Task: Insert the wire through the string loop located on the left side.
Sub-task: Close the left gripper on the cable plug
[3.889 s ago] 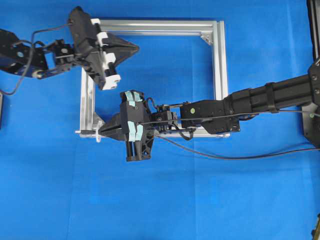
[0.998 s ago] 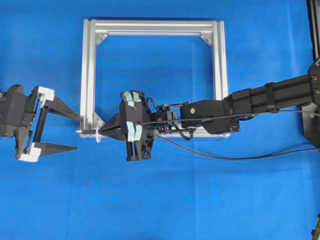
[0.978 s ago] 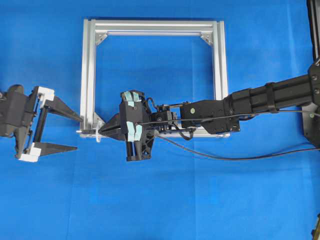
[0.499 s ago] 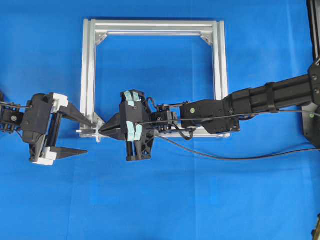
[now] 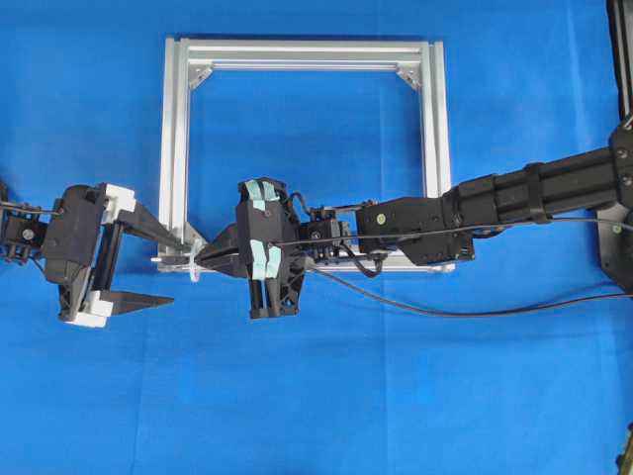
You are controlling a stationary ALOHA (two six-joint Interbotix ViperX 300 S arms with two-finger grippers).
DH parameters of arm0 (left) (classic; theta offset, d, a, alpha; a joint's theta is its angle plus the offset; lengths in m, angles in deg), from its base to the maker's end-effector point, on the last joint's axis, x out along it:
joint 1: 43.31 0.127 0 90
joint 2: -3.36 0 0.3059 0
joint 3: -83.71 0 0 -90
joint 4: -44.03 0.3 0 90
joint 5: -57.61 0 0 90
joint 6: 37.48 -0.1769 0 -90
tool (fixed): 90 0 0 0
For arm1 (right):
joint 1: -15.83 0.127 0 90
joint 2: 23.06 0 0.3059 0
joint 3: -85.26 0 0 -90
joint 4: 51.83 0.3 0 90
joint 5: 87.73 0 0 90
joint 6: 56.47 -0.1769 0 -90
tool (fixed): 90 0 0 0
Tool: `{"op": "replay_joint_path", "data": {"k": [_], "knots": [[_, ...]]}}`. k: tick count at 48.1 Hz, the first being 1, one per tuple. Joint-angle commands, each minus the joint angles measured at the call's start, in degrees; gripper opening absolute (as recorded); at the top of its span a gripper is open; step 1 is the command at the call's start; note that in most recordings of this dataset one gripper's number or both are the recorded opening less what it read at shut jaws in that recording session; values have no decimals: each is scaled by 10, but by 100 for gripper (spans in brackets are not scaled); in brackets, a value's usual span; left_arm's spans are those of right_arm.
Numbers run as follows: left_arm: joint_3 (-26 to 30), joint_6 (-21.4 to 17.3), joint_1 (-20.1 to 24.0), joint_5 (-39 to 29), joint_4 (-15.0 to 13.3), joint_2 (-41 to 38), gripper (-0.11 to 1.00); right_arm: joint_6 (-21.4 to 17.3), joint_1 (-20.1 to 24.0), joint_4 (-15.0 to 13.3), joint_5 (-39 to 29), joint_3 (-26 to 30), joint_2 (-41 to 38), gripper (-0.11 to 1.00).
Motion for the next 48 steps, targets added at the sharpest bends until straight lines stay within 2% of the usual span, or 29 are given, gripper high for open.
{"op": "replay_joint_path", "data": {"k": [1,9,13,17,25,27,48], "knots": [[6,1,1,3,0,3,84,0,-2,0,4,10,13,0],[7,0,2,3,0,3,83,1,-2,0,4,10,12,0],[9,1,3,3,-1,2,78,0,-2,0,4,10,12,0],[11,1,3,3,0,1,61,1,-2,0,4,10,13,0],[13,4,9,-10,-3,0,14,1,-2,0,4,10,12,0],[14,5,11,-11,-3,0,8,1,-2,0,5,10,12,0],[13,8,19,-14,-3,1,8,0,-2,0,3,11,12,0]]}}
